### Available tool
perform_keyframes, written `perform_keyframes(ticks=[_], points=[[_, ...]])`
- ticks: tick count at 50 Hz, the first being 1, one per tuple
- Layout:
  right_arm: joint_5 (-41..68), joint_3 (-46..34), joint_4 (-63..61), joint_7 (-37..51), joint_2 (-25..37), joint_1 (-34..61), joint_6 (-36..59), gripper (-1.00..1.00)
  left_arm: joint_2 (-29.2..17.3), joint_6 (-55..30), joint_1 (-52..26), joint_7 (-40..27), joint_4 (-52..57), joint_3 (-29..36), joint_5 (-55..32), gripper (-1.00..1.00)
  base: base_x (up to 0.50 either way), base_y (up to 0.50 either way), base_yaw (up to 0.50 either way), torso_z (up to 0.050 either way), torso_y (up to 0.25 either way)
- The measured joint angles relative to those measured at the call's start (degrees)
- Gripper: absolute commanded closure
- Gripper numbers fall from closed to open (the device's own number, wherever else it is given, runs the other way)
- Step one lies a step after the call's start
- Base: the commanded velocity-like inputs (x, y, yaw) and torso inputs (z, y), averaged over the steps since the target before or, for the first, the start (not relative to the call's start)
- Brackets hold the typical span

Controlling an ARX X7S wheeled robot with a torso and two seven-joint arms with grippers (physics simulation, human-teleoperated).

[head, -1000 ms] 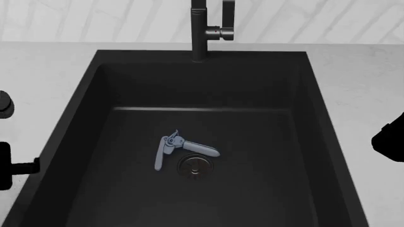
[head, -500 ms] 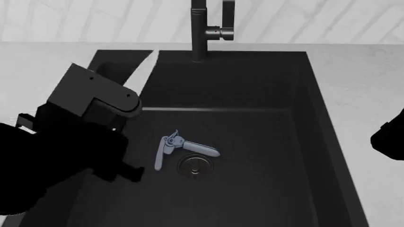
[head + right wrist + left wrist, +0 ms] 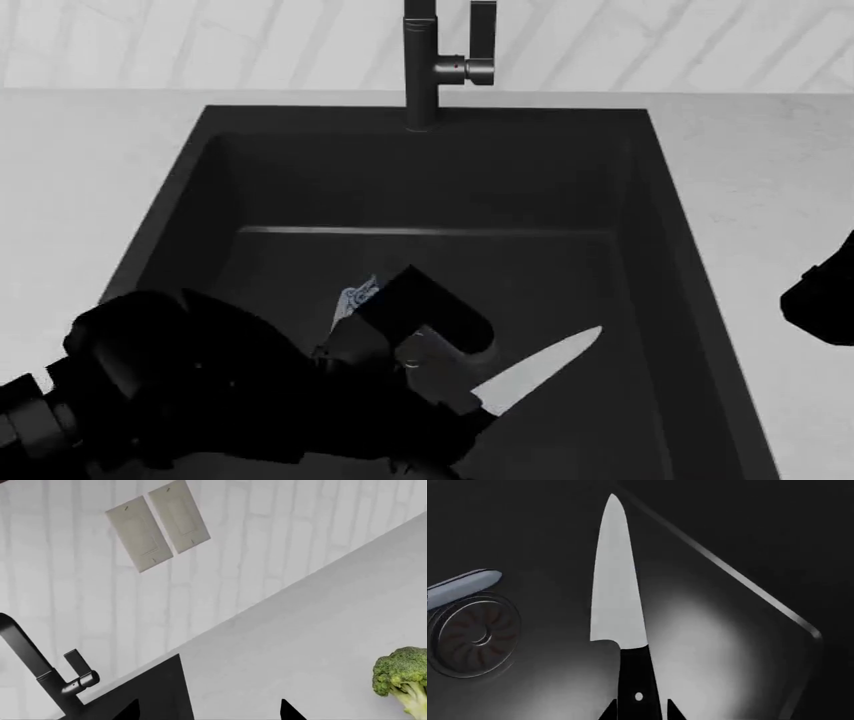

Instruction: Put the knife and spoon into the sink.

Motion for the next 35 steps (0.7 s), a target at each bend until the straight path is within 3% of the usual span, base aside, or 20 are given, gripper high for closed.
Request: perform_keyframes(ticks=[8, 9, 16, 23, 35], points=[[0.6, 0.3, -0.4, 0.4, 0.3, -0.2, 0.2, -1.00, 1.9, 5.4, 0.4, 3.4, -4.6, 7.1, -5.7, 1.00, 0.00, 0.00, 0.00, 0.000, 0.000], [0.6, 0.3, -0.4, 0.5, 0.3, -0.3, 0.3, -1.00, 2.0, 5.8, 0.4, 3.5, -4.9, 7.7, -6.2, -1.00, 0.00, 0.00, 0.00, 0.000, 0.000], [0.7, 0.2, -0.4, 0.7, 0.4, -0.4, 0.3, -1.00, 2.7, 7.7, -0.6, 3.6, -6.4, 10.3, -9.2, -1.00, 0.00, 0.00, 0.00, 0.000, 0.000], [0.7, 0.1, -0.4, 0.5, 0.4, -0.6, 0.1, -1.00, 1.7, 8.5, -4.9, -0.4, -3.1, 10.4, -12.7, -1.00, 0.00, 0.00, 0.00, 0.000, 0.000], [0.7, -0.8, 0.0, 0.5, 0.5, 0.0, 0.0, -1.00, -13.1, 8.7, -15.4, -22.6, 24.2, 3.3, -21.7, -1.00, 0.00, 0.00, 0.00, 0.000, 0.000]])
